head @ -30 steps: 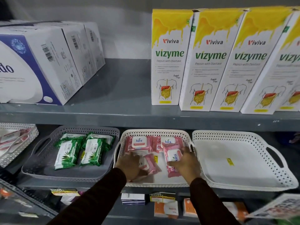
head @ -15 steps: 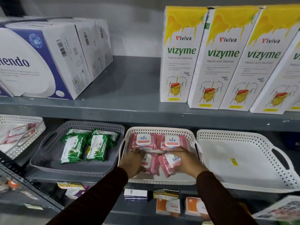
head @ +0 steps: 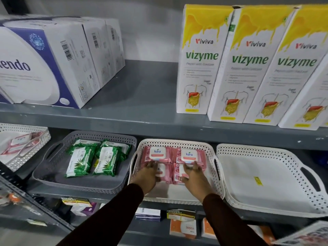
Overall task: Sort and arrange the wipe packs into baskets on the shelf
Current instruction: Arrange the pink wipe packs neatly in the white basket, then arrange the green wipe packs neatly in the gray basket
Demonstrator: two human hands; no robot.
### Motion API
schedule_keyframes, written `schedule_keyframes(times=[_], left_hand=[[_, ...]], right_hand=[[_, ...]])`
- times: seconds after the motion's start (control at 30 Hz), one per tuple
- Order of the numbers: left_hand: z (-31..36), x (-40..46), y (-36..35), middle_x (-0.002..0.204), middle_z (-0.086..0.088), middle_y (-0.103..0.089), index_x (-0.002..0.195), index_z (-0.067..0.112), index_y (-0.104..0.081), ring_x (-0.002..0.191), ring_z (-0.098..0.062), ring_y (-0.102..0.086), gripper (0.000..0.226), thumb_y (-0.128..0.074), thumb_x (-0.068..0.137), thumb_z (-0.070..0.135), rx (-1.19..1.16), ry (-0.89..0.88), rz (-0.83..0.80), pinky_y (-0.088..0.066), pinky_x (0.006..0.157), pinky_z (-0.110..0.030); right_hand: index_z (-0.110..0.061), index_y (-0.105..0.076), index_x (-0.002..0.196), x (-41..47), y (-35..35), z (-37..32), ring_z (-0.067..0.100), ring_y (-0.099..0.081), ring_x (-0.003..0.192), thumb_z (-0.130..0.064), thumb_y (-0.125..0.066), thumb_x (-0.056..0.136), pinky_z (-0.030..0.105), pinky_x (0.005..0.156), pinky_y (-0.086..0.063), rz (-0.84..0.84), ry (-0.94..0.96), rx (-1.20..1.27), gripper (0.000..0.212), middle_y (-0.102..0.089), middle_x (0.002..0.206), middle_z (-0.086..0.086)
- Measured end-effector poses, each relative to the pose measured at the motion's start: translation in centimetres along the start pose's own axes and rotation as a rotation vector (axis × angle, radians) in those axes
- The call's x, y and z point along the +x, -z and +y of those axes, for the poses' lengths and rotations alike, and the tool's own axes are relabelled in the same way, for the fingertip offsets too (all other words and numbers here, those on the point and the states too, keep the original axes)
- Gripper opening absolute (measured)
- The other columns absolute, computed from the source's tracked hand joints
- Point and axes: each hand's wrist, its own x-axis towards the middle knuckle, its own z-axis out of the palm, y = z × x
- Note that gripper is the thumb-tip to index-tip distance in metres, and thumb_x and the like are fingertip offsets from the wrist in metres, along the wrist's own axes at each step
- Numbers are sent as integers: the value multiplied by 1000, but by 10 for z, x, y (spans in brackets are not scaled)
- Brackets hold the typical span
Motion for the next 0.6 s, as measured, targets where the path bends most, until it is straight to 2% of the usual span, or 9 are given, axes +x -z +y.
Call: schedule_keyframes(times=[0.07, 0.1, 0.2, 0.27, 0.33, 0.4, 0.43, 0.5, 0.6], left_hand=[[5, -6, 7, 159, -8, -20, 149, 17, -35, 143, -29, -22, 53, -52, 99, 26, -70, 102, 1, -21, 114, -43], [3, -11, 11, 157, -11, -25, 148, 16, -35, 142, -31, -26, 54, -51, 98, 28, -50, 39, 62, -22, 114, -43], [-23, -30, 26, 126, -10, -63, 130, 22, -60, 113, -22, -60, 36, -54, 94, 24, -214, -55, 174, -41, 104, -39], [-41, -49, 41, 121, -2, -67, 132, 23, -58, 98, -12, -64, 40, -56, 93, 25, -422, 35, 274, -49, 90, -24], [-71, -75, 56, 111, 2, -71, 121, 19, -67, 85, -5, -64, 29, -62, 92, 16, -549, 201, 471, -45, 77, -9], [-112, -99, 64, 94, -7, -74, 103, 11, -74, 74, -11, -65, 19, -66, 88, 5, -559, 400, 646, -46, 68, -16], [-134, -109, 64, 90, -12, -74, 98, 9, -75, 75, -20, -67, 16, -67, 86, 3, -546, 510, 658, -48, 67, -23], [-183, -126, 60, 99, -18, -72, 101, 7, -74, 87, -33, -68, 23, -65, 83, -3, -499, 643, 560, -51, 76, -34], [-242, -133, 58, 129, -17, -56, 121, 11, -66, 117, -34, -53, 48, -59, 79, -11, -375, 582, 368, -43, 97, -34]], right_hand=[[-33, -22, 154, -5, -2, 5, 32, -14, 150, -36, -50, 99, 48, 119, -26, -3, -5, -40, 62, -1, 165, 9], [-35, -22, 154, -7, -3, 5, 30, -13, 150, -38, -49, 99, 51, 119, -24, 3, -9, -55, 61, -1, 165, 5], [-38, -28, 151, -1, -3, -1, 27, -17, 149, -42, -51, 97, 59, 115, -20, 22, -57, -98, 59, -13, 163, 1], [-38, -35, 148, 5, -1, -10, 30, -23, 147, -44, -51, 95, 59, 116, -21, 35, -142, -126, 56, -23, 161, 4], [-37, -41, 142, 7, -6, -38, 29, -48, 132, -41, -51, 95, 49, 108, -41, 118, -102, -48, 49, -48, 147, 7], [-35, -50, 137, 1, -10, -85, 21, -65, 104, -28, -54, 96, 29, 87, -53, 196, 65, 50, 43, -66, 125, 2], [-33, -56, 133, -1, -13, -111, 18, -67, 99, -21, -54, 96, 24, 83, -50, 224, 168, 46, 39, -68, 122, -2], [-29, -64, 126, 2, -26, -164, 15, -65, 106, -11, -55, 94, 25, 90, -47, 213, 367, 24, 38, -66, 125, -7], [-31, -60, 131, 24, -52, -223, 19, -50, 128, -2, -60, 87, 31, 108, -40, 129, 566, -66, 53, -54, 140, -6]])
